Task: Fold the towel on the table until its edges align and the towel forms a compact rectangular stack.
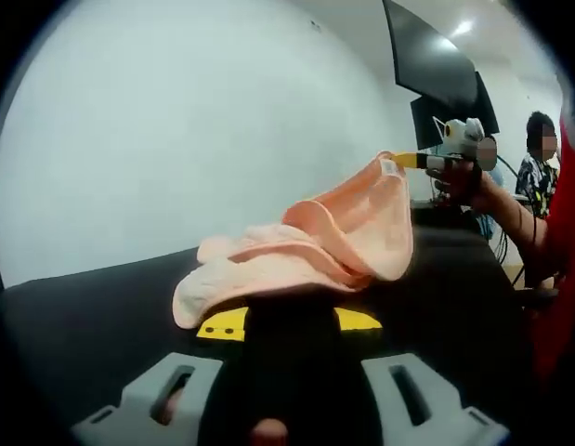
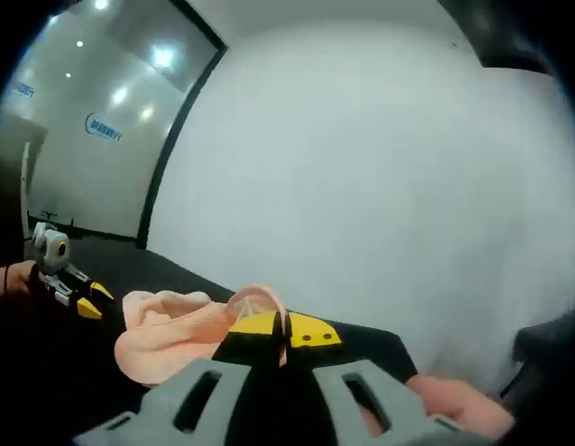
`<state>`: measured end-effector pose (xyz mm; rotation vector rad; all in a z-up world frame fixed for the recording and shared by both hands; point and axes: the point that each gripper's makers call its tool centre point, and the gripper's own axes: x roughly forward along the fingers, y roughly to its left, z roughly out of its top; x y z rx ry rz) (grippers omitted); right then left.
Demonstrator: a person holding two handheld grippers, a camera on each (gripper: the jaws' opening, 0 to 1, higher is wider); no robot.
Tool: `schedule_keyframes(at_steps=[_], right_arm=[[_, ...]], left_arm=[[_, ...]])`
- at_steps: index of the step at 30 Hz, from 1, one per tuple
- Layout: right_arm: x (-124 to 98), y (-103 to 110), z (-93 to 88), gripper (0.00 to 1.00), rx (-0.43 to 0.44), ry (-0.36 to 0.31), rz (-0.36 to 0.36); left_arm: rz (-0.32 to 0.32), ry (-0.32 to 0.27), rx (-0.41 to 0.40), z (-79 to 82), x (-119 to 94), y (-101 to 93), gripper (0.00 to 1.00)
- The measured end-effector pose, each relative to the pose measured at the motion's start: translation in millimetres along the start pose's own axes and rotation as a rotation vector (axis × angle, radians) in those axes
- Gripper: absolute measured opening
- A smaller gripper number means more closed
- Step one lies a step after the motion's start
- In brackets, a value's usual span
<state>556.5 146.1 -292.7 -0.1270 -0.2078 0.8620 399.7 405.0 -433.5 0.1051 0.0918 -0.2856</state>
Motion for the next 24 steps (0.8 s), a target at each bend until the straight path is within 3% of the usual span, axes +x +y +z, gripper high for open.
schedule_keyframes(at_steps=[10,19,22,24], right_arm=[[-43,-82,-17.1,0.00,0.005,0.070,-0.265],[-64,-153,-29.9,0.00,-0.132,0.146,-0.551],[-67,-165,-37.8,0.00,-0.147,0.164,-0.625],[-66,-162,-56.4,0.00,-0.120,0.223,-0.627]], left_arm=[[0.003,0.002,0.002,-0.4,1,-0.2,0.31],[0.005,-0.004,0.003,0.8,0,-0.9,0.31],[0.014,-0.017,-0.001,3.4,-1,1.1,0.31],[0.017,-0.023,-0.005,4.5,-1,1.9,0.31]])
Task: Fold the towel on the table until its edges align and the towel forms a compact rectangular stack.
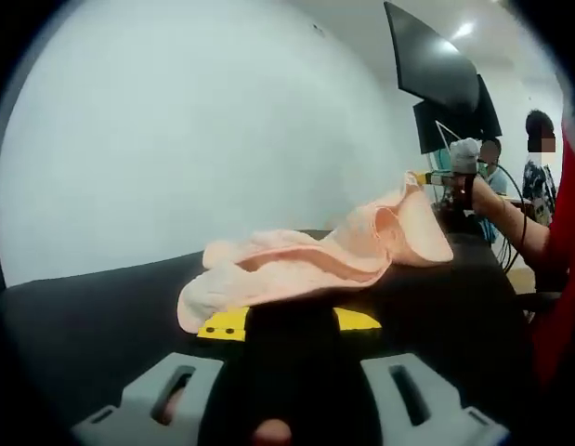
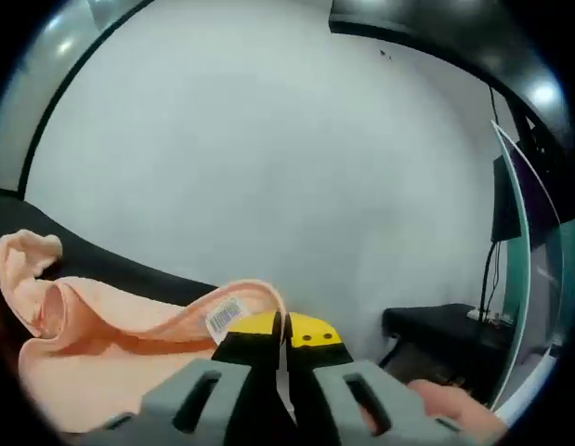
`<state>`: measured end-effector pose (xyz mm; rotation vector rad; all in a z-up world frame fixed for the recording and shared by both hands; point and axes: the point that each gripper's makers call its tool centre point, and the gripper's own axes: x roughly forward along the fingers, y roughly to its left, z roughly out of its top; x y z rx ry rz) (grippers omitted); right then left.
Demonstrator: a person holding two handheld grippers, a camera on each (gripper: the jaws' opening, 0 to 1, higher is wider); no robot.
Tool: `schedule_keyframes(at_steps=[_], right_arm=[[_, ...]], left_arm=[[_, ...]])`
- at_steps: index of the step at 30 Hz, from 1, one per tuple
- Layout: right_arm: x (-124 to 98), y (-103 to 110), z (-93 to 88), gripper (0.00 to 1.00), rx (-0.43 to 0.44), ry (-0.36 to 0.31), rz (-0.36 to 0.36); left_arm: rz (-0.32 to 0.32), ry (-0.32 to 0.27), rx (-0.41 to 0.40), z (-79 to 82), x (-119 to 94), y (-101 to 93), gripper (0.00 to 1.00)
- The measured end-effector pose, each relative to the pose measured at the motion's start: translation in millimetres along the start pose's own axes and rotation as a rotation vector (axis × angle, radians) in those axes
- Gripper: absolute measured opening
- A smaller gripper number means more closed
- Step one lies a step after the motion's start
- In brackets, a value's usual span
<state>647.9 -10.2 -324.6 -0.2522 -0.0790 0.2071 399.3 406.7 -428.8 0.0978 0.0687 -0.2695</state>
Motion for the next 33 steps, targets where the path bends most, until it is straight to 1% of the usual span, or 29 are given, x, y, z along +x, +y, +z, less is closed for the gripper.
schedule_keyframes(at_steps=[3,4,5,6,7,8,9,10,11,12,13,14,15,16,17,18,19,20,21,23,24,26,27,28,29,30,31,32,33], right_arm=[[6,24,-34.0,0.01,0.090,0.101,0.073],[6,34,-45.4,0.02,0.089,0.135,0.106],[4,40,-58.0,0.06,0.076,0.174,0.114],[3,47,-68.9,0.12,0.039,0.203,0.125],[2,55,-76.3,0.22,-0.017,0.211,0.146],[1,59,-79.9,0.30,-0.049,0.200,0.149],[0,63,-79.6,0.34,-0.058,0.172,0.148],[-3,65,-74.1,0.33,-0.042,0.121,0.145],[-10,69,-66.4,0.31,-0.019,0.075,0.145],[-15,74,-61.0,0.27,-0.012,0.033,0.157],[-18,80,-59.0,0.23,-0.053,0.017,0.187],[-20,80,-55.4,0.23,-0.064,0.009,0.185],[-20,78,-48.7,0.23,-0.055,-0.023,0.171],[-21,81,-43.0,0.22,-0.042,-0.059,0.184],[-23,88,-42.3,0.21,-0.035,-0.067,0.214],[-22,90,-45.9,0.22,-0.036,-0.052,0.222],[-19,90,-51.0,0.22,-0.035,-0.033,0.226],[-19,90,-54.3,0.22,-0.029,-0.019,0.226],[-18,88,-55.0,0.22,-0.012,-0.017,0.227],[-19,85,-56.4,0.21,0.045,-0.012,0.232],[-19,84,-57.2,0.21,0.064,-0.010,0.236],[-16,82,-60.2,0.21,0.091,0.000,0.244],[-16,82,-61.2,0.21,0.102,0.006,0.247],[-16,82,-61.5,0.21,0.108,0.007,0.250],[-16,82,-61.4,0.21,0.110,0.007,0.251],[-16,82,-61.2,0.21,0.111,0.006,0.252],[-15,82,-61.2,0.21,0.109,0.005,0.252],[-15,82,-60.9,0.21,0.107,0.002,0.256],[-15,83,-60.3,0.21,0.106,0.001,0.260]], left_arm=[[0.009,0.013,0.026,-1.4,1,-0.5,0.31],[0.012,0.016,0.038,-1.8,1,-0.8,0.31],[0.020,0.020,0.054,-1.8,1,-0.4,0.31],[0.037,0.028,0.078,-2.1,1,1.2,0.31],[0.052,0.044,0.106,-4.1,1,2.7,0.31],[0.059,0.059,0.123,-6.5,2,3.6,0.31],[0.060,0.066,0.128,-8.3,3,4.8,0.31],[0.066,0.066,0.130,-8.2,3,6.0,0.31],[0.077,0.068,0.137,-8.1,3,9.0,0.31],[0.102,0.073,0.152,-8.0,2,13.1,0.31],[0.161,0.093,0.207,-7.8,0,23.4,0.31],[0.175,0.102,0.227,-7.6,0,25.0,0.31],[0.237,0.139,0.283,-7.4,-3,32.5,0.31],[0.282,0.173,0.343,-7.4,-4,40.7,0.31],[0.298,0.216,0.417,-9.7,-2,45.6,0.31],[0.291,0.269,0.480,-14.9,1,48.6,0.31],[0.278,0.331,0.519,-22.0,5,51.1,0.32],[0.273,0.360,0.550,-23.6,10,53.6,0.33],[0.258,0.370,0.581,-23.2,16,54.2,0.33],[0.235,0.355,0.568,-21.2,29,56.7,0.32],[0.227,0.362,0.573,-20.5,34,57.6,0.33],[0.227,0.407,0.632,-21.4,42,65.3,0.31],[0.227,0.428,0.663,-22.3,45,68.8,0.28],[0.213,0.416,0.662,-20.8,49,67.3,0.24],[0.189,0.349,0.652,-11.7,55,59.6,0.13],[0.153,0.314,0.643,-3.9,56,52.5,0.03],[0.175,0.328,0.651,2.0,51,54.5,0.02],[0.183,0.333,0.701,8.8,47,58.0,0.02],[0.204,0.362,0.754,12.5,40,63.2,0.02]])
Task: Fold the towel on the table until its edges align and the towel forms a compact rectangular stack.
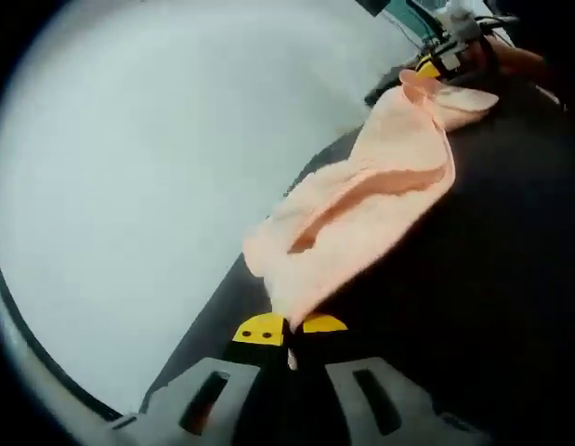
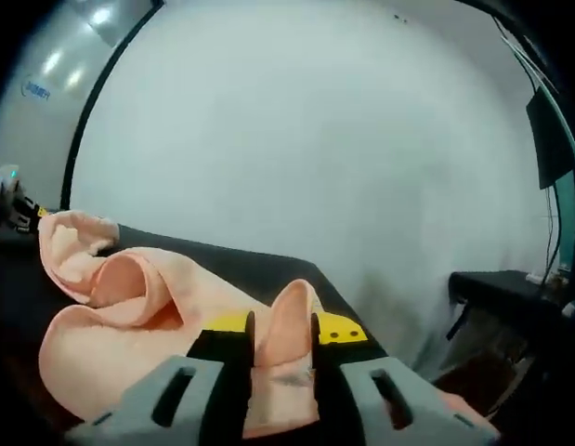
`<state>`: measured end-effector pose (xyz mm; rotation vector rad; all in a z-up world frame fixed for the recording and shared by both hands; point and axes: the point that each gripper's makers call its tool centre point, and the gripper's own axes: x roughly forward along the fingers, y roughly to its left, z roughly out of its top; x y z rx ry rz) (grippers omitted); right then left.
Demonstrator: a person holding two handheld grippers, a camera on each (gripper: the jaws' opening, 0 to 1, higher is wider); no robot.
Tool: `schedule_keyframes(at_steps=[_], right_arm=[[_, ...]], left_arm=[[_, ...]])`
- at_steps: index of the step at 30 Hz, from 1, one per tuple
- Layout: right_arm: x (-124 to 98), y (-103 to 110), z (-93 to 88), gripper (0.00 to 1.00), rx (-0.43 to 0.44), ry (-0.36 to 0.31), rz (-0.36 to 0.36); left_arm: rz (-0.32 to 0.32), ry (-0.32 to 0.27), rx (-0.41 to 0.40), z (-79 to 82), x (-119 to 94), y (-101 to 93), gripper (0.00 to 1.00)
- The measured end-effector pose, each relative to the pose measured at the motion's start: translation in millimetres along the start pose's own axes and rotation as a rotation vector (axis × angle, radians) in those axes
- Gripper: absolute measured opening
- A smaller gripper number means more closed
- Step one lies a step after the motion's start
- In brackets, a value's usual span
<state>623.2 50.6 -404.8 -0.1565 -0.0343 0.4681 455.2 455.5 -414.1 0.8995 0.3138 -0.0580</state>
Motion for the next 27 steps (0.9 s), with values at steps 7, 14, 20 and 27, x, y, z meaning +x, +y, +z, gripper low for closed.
schedule_keyframes(at_steps=[7,14,20,27], right_arm=[[-1,6,5.5,0.21,0.007,-0.027,0.032],[-3,15,6.7,0.21,0.026,-0.029,0.071],[-2,20,4.2,0.21,0.004,-0.017,0.089],[-2,20,4.1,0.21,0.008,-0.019,0.087]], left_arm=[[0.025,0.101,0.222,-19.6,-56,25.6,0.02],[-0.090,0.093,0.334,-26.0,-125,8.0,0.02],[-0.232,0.164,0.469,-37.0,-170,-17.7,0.02],[-0.472,0.161,0.382,-29.6,-215,-62.0,0.02]])
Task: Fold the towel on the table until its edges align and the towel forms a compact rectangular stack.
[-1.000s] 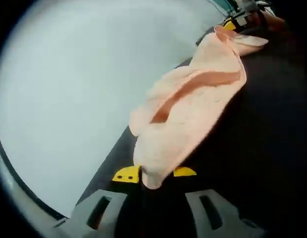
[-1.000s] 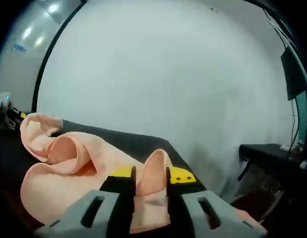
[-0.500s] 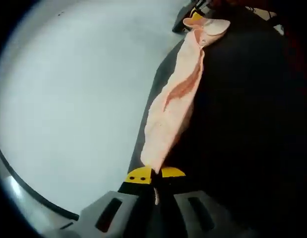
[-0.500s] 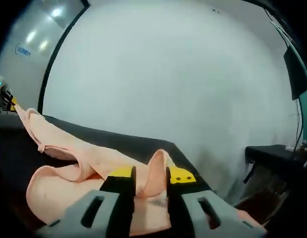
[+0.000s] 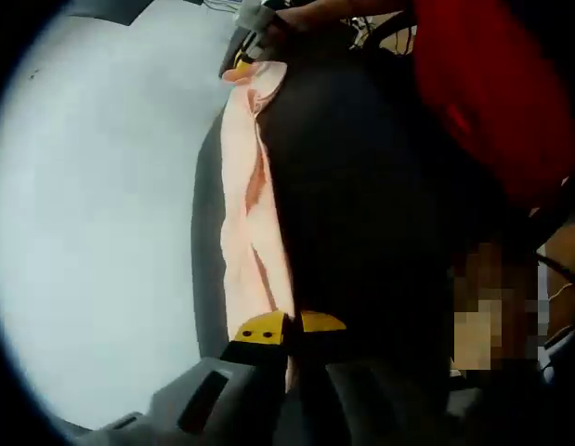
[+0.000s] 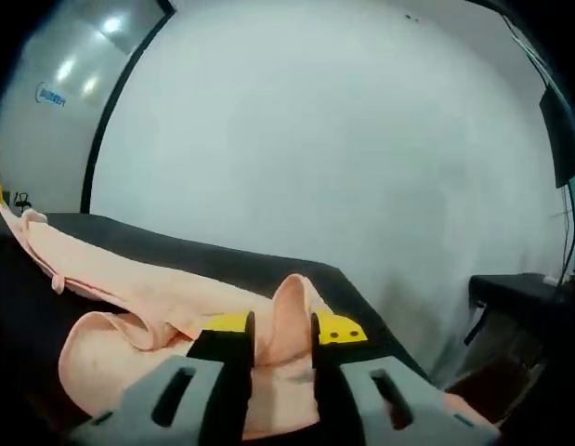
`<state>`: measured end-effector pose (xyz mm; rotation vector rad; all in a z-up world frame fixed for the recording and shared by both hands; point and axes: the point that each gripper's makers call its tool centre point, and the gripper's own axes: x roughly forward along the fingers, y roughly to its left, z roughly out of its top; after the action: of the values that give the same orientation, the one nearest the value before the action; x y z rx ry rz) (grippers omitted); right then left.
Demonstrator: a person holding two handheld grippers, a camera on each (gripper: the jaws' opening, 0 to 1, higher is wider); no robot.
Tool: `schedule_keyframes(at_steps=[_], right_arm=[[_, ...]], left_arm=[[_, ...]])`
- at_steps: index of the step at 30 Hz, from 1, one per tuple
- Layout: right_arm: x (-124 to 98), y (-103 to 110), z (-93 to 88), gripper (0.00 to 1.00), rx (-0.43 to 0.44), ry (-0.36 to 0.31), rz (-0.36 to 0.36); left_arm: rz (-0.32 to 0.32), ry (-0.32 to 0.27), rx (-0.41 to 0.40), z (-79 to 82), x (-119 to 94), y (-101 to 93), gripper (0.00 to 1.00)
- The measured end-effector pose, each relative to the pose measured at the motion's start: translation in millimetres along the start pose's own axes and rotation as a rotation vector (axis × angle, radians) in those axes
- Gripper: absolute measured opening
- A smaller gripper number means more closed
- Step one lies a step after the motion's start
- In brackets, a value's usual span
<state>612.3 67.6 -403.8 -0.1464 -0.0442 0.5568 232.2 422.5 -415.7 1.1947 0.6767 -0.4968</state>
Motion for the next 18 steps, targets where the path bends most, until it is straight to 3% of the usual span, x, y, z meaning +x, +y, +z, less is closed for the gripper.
schedule_keyframes(at_steps=[2,5,8,10,12,14,15,18], right_arm=[[0,0,0.3,0.21,-0.006,-0.001,0.000],[0,0,0.7,0.21,-0.010,-0.002,-0.003],[1,-1,-0.7,0.21,-0.008,0.002,-0.004],[0,-1,-0.9,0.21,-0.009,0.003,-0.005],[1,-1,-1.1,0.21,-0.009,0.003,-0.004],[1,-2,-1.3,0.21,-0.011,0.004,-0.007],[1,-2,-1.0,0.21,-0.012,0.004,-0.009],[1,-4,-1.7,0.21,-0.011,0.007,-0.012]], left_arm=[[-0.052,-0.023,-0.112,2.4,-1,-12.6,0.06],[-0.051,-0.055,-0.145,3.4,-3,-13.6,0.30],[0.025,-0.087,-0.199,-3.1,-10,4.2,0.34],[0.110,-0.111,-0.203,-10.5,-12,24.9,0.34],[0.219,-0.057,-0.171,-31.7,-5,46.6,0.28],[0.262,0.081,-0.065,-60.5,9,53.9,0.27],[0.252,0.120,-0.030,-68.2,18,51.7,0.26],[0.112,0.092,-0.048,-68.6,50,25.9,0.26]])
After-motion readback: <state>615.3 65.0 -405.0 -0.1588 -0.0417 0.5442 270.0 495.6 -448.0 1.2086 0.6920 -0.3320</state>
